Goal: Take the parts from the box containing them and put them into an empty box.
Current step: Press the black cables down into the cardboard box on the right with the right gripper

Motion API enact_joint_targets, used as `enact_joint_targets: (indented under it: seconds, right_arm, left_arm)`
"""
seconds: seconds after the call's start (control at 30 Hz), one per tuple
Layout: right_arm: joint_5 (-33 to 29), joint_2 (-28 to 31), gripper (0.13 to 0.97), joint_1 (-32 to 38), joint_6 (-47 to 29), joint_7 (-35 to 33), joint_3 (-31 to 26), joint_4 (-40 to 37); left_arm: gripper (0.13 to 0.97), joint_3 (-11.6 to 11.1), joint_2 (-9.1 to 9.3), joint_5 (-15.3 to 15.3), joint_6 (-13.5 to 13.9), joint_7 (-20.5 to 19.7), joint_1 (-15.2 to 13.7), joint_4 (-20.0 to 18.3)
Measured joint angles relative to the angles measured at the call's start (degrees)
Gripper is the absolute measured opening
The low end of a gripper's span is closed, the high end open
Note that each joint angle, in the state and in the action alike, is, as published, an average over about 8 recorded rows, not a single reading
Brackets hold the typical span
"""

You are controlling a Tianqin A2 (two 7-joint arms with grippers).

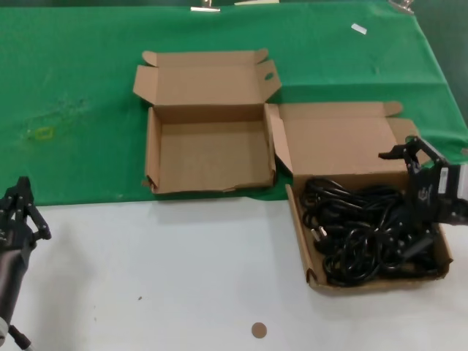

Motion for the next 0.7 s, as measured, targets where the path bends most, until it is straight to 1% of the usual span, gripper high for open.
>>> enact_joint_targets:
  seconds: [0.37, 0.7]
  right_arm:
    - [-1.6, 2.0, 0.966, 5.7, -14.3, -5.0, -1.5, -3.4]
    - [-5.0, 1.7, 0.955, 10.1, -22.6, -7.4, -3.8, -7.2]
  left_arm:
    - [0.144, 0.0, 0.00, 0.0, 0.0, 0.0, 0.0, 0.0]
    - [0.144, 0.0, 0.00, 0.0, 0.0, 0.0, 0.0, 0.0]
